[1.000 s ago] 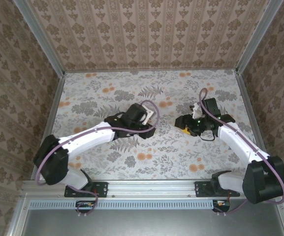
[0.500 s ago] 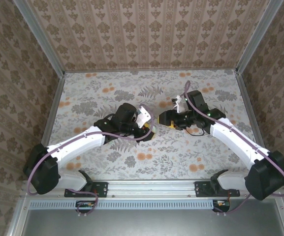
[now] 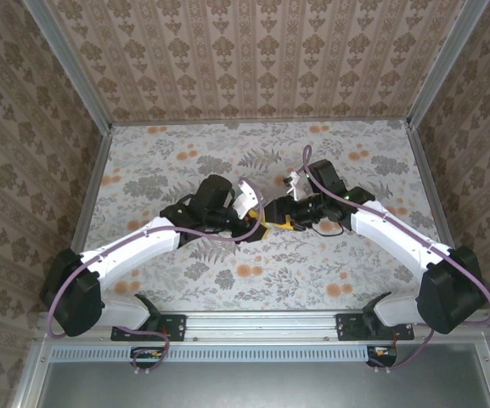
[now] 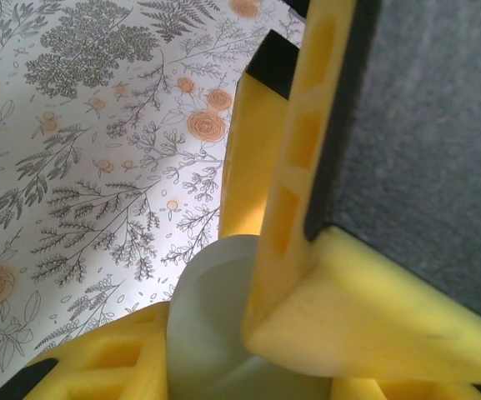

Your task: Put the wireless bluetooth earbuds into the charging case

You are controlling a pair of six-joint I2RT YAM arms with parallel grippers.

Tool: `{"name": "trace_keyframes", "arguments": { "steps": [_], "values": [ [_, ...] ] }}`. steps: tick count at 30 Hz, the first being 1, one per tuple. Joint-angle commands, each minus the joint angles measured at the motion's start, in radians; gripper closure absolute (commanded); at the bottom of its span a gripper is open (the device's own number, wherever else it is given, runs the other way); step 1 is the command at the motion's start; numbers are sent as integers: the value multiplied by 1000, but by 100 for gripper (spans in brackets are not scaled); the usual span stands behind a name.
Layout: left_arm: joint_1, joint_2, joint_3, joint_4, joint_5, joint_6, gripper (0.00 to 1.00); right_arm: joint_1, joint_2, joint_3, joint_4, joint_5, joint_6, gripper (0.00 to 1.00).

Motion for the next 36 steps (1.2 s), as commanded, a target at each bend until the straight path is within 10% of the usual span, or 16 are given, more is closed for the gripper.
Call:
{"name": "trace_keyframes", "arguments": {
  "steps": [1,16,21,36],
  "values": [
    [10,-17,-6,28,43,8,73,10,6,17,8,-44,5,40],
    [14,-15,12,18,21,32,68,21,66,40,0,-68,41,67],
    [20,-80,-28,69,-35,45,52,20,67,28,72,-65,117,72],
    [143,-431,-385,512,-87,-58,29,-35,5,-2,398,-68,473,74]
  ]
}}
